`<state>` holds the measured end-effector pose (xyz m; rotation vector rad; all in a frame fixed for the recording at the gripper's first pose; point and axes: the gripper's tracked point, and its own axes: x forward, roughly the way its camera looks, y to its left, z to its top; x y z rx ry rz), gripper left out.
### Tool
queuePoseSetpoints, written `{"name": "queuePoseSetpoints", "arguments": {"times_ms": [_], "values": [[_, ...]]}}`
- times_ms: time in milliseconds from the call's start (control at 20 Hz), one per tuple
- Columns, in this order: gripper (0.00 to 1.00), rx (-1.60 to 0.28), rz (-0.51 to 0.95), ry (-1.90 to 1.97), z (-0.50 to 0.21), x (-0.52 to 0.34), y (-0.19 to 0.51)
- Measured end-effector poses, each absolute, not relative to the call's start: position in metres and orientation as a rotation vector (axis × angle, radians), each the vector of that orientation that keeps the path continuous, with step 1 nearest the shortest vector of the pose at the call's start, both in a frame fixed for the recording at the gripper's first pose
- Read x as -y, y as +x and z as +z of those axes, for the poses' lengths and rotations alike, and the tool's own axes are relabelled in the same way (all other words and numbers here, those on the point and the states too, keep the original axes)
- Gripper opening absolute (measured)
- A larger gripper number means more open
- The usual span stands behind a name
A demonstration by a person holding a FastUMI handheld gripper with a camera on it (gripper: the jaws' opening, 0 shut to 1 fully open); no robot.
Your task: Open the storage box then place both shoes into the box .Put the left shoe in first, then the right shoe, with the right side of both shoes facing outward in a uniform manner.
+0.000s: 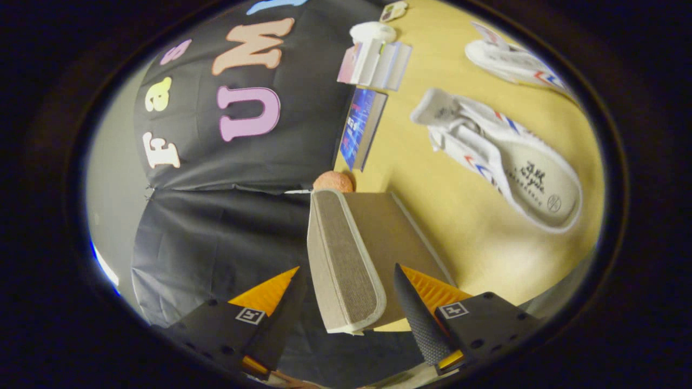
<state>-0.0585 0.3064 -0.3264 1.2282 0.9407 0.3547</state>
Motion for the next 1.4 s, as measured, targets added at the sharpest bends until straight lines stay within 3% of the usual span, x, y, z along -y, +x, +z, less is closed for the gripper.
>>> {"name": "queuePoseSetpoints", "arguments": {"times_ms": [500,750,900,1100,1250,1300,1400], "values": [[0.97,-1.023,0.376,1.431,-0.341,-0.326,-0.063],[0.59,-1.057,0.364,1.432,-0.349,-0.331,-0.065],[0.59,-1.07,0.372,1.407,-0.348,-0.331,-0.066],[0.14,-1.06,0.366,1.402,-0.348,-0.327,-0.058],[0.14,-1.043,0.398,1.345,-0.338,-0.327,-0.061],[0.04,-1.037,0.398,1.339,-0.333,-0.327,-0.058],[0.03,-1.02,0.415,1.278,-0.326,-0.328,-0.057]]}}
